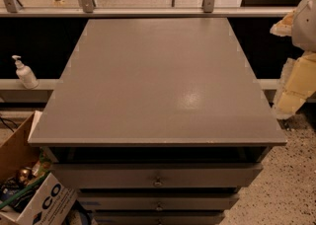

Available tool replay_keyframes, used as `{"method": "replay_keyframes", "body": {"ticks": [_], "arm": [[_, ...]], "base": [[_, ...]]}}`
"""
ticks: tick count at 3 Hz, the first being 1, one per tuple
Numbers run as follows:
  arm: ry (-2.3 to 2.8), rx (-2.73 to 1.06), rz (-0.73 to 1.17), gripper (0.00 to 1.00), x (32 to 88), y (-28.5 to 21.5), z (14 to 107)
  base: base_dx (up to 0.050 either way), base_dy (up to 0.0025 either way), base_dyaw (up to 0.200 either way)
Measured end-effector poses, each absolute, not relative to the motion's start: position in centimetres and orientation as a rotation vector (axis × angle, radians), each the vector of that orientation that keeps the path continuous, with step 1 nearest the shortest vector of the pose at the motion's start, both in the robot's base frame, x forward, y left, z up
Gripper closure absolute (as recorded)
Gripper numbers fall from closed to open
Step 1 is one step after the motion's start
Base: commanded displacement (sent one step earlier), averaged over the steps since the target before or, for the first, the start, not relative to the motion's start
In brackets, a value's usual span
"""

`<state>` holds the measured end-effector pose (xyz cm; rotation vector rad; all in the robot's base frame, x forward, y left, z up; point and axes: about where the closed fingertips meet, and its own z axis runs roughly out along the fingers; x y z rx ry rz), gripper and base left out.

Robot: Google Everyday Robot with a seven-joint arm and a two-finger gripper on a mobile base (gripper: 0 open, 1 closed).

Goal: Move water bottle near coke can

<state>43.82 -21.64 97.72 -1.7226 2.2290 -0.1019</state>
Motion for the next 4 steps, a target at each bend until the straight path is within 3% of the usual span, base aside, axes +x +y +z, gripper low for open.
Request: {"method": "replay_keyframes", "body": {"ticks": [1,4], "arm": [[2.228,-1.722,-0.103,0.00,43.8,-21.6,97.8],[2.135,-1.768,0.004,0.00,43.7,-19.1,95.4]], "base": [[0.096,0.00000,0.000],[0.000,0.00000,0.000]]}}
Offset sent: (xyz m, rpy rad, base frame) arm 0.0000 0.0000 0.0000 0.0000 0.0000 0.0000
